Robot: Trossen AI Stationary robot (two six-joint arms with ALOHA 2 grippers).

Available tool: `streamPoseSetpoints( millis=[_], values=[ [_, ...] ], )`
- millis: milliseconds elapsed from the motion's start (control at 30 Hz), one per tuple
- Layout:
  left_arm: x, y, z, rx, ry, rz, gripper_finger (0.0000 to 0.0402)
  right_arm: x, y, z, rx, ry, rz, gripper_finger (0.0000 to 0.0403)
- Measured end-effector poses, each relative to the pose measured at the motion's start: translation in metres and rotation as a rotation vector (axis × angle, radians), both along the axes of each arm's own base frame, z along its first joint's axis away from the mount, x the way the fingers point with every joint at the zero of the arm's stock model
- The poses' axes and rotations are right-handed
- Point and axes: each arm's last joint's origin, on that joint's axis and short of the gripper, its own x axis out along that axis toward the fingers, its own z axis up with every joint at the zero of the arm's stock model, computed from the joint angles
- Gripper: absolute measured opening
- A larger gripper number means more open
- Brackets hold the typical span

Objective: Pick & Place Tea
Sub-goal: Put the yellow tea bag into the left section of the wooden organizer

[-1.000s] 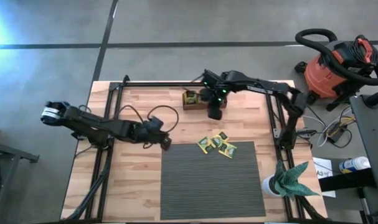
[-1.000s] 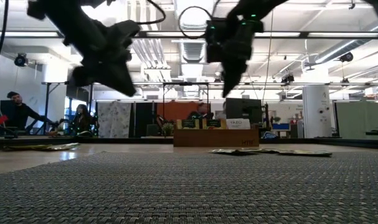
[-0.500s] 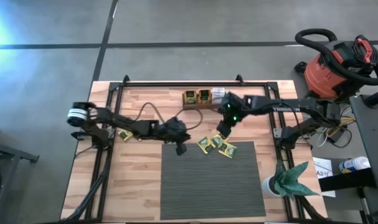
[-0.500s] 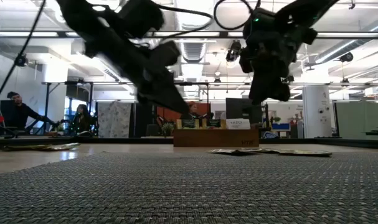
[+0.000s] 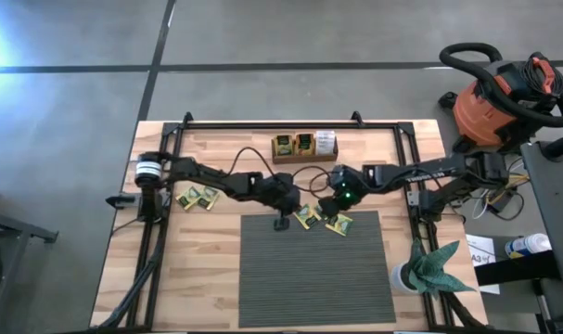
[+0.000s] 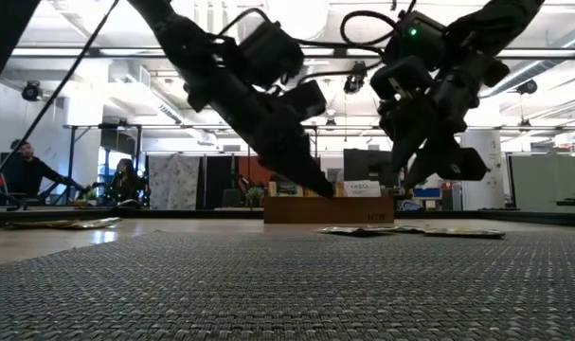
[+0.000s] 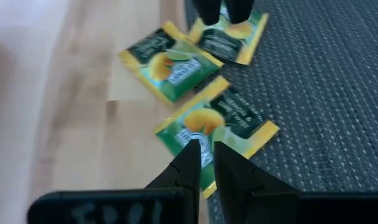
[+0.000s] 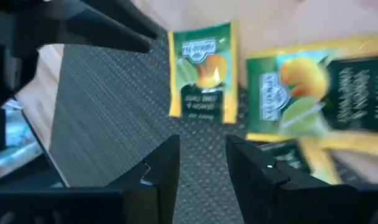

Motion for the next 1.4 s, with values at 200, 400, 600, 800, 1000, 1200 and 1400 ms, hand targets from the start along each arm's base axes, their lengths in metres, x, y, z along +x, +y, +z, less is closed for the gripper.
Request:
streamPoseSetpoints(
  millis=[200, 400, 600, 800, 1000, 1200, 1400],
  values=[
    [0.01, 0.0, -0.014, -0.018, 0.03, -0.032, 0.0039, 0.002, 0.016, -0.008, 0.027, -0.001, -0.063, 0.0144],
    [0.011, 0.0, -0.032, -0.036, 0.092, -0.02, 0.0039, 0.006, 0.024, -0.026, 0.065, 0.05, -0.104, 0.0159],
    [0.007, 0.0, -0.035, -0.061, 0.114, 0.003, 0.0039, 0.018, 0.025, -0.041, 0.079, 0.098, -0.127, 0.0169],
    [0.006, 0.0, -0.035, -0.121, 0.126, 0.056, 0.0039, 0.035, 0.024, -0.045, 0.036, 0.099, -0.136, 0.0173],
    [0.006, -0.004, -0.035, -0.161, 0.13, 0.079, 0.0039, 0.049, 0.02, -0.036, -0.051, 0.053, -0.154, 0.0166],
    [0.008, -0.004, -0.033, -0.165, 0.125, 0.082, 0.0039, 0.053, 0.02, -0.036, -0.031, 0.051, -0.123, 0.0142],
    [0.008, -0.004, -0.033, -0.167, 0.128, 0.093, 0.0039, 0.047, 0.022, -0.041, 0.006, 0.124, -0.13, 0.0114]
  ],
)
